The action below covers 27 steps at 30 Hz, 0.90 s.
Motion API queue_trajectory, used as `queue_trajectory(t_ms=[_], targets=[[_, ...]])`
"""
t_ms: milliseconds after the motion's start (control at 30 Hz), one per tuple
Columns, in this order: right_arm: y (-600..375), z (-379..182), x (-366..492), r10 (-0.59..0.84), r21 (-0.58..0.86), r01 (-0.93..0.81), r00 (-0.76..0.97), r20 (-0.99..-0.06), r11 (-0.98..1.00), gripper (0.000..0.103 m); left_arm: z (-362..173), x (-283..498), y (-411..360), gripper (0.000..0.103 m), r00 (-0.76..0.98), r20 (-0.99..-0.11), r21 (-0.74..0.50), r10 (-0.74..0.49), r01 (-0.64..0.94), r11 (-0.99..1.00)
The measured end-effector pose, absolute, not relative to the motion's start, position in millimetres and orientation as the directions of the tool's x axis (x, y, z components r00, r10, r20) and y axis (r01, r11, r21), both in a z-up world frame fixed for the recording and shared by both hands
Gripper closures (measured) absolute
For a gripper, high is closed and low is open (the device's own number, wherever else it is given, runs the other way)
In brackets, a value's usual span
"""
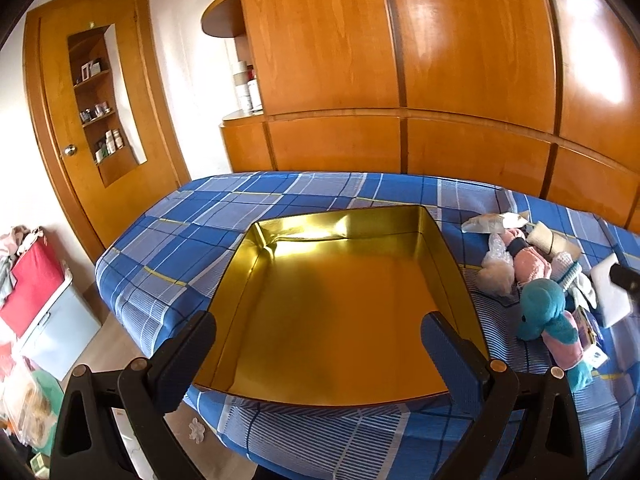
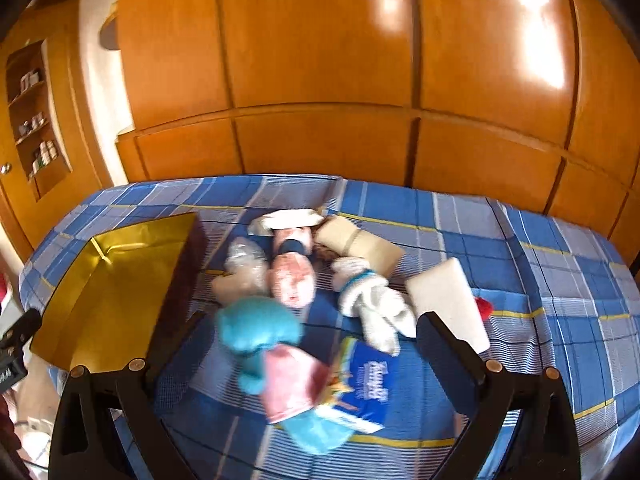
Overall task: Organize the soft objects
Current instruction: 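Reach the left gripper to the blue-and-pink plush toy and grasp it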
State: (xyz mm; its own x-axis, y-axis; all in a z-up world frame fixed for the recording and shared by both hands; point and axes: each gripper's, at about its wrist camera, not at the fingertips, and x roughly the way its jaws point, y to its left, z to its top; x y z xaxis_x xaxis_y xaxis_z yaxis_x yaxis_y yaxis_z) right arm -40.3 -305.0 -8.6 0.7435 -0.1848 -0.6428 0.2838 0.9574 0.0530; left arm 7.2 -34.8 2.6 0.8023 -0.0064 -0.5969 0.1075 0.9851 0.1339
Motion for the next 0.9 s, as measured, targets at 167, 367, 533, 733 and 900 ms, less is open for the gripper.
queue_trajectory(t_ms=[167, 367, 533, 733, 900], targets=[[-349.6, -7.4, -43.9, -0.233, 0.063, 0.359, 0.72, -0.653, 0.931, 0.0, 1.7, 6.4, -46.8, 0.0, 0.796, -0.605, 0.147, -0.031, 0.15, 0.978], [-394.4, -14.3, -46.2, -0.285, 0.048, 0.418, 0.693, -0.662, 0.907, 0.0, 4.7, 10.0, -80.2, 0.0, 0.716, -0.653, 0.053, -0.248, 0.37, 0.927], [-427.6, -30.7, -55.7, -0.299, 0.105, 0.493, 0.668, -0.682, 0.864, 0.0, -1.7, 12.1, -123.1, 0.0, 0.613, -0.704, 0.027, -0.359, 0.528, 0.849], [-435.7, -30.0, -58.5, -0.273, 0.145, 0.501, 0.666, -0.694, 0.853, 0.0, -16.4, 17.6, -172.0, 0.001, 0.477, -0.765, -0.043, -0.433, 0.634, 0.772], [-431.5, -27.3, -57.3, -0.258, 0.149, 0.483, 0.674, -0.692, 0.863, 0.0, -35.0, 36.2, -195.2, 0.01, 0.372, -0.808, -0.168, -0.458, 0.599, 0.783]])
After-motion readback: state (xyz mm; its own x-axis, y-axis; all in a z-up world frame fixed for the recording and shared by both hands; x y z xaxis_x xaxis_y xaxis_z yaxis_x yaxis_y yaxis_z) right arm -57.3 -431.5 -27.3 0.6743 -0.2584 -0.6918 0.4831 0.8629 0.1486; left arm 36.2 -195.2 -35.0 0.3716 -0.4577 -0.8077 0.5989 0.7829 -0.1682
